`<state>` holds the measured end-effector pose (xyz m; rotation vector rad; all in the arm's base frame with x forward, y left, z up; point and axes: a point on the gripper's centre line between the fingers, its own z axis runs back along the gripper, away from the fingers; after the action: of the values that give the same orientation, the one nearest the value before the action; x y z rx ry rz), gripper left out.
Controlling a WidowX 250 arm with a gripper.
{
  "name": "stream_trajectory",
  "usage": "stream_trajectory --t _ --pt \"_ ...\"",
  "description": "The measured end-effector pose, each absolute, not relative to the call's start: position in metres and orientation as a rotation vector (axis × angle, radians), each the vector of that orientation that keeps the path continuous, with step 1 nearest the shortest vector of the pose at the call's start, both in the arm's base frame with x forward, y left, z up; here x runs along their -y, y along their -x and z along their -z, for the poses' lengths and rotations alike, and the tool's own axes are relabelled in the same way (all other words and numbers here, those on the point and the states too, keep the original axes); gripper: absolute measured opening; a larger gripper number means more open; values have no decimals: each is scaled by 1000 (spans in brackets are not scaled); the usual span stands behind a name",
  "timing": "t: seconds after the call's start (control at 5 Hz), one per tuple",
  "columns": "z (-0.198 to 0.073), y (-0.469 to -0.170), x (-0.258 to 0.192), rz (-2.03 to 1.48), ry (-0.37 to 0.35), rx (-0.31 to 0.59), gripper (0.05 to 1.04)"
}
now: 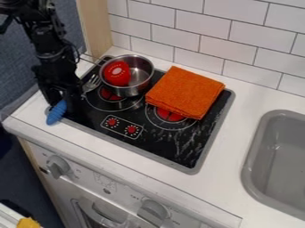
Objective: Moved the blue fork on top of the orange cloth
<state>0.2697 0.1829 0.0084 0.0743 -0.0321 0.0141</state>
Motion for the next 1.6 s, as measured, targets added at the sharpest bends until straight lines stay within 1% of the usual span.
stream_trajectory --t 0.2,0.4,0.6,0.8,1.0,1.2,1.4,1.6 --pt "-10 -265 -180 -18 -75 41 415" --pt "-11 -257 -183 -55 -50 39 391" --pt "-25 -241 -194 -159 -50 57 391" --pt "-60 -229 -186 -196 -72 67 391" --pt "-85 -241 -142 -130 -62 107 391" --pt "-94 -270 -88 -73 -23 108 391" --pt "-91 -297 -45 -68 31 81 391" --pt "-80 -327 -27 -61 38 68 391"
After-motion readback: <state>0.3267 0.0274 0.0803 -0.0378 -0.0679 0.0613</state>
